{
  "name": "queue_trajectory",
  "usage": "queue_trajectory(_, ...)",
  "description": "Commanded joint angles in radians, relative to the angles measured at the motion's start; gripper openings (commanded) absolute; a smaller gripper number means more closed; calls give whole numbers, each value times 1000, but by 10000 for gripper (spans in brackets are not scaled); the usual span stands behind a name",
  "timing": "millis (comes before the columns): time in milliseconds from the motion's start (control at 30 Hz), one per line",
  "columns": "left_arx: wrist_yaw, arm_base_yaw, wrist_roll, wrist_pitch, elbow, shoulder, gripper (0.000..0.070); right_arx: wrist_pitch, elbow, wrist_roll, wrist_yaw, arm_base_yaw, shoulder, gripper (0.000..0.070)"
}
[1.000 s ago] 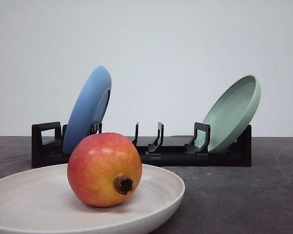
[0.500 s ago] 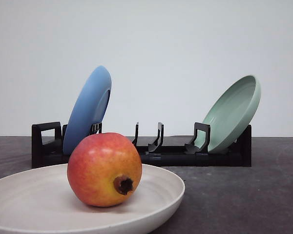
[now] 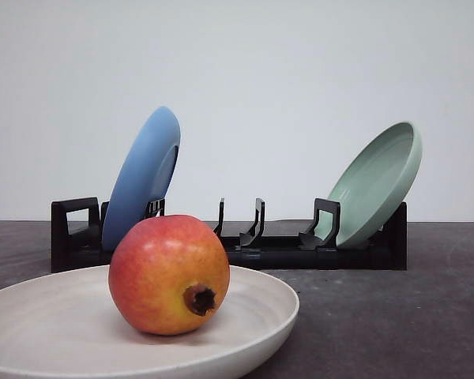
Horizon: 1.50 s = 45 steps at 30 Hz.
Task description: Place pomegranate in white plate
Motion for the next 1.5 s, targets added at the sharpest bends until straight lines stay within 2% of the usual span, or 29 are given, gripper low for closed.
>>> queue_trajectory(0, -1, 2, 10, -3, -11, -2, 0, 6, -5, 8, -1, -1, -1, 0)
queue_trajectory(1467, -1, 2, 10, -3, -11, -2, 0, 6, -5, 8, -1, -1, -1, 1)
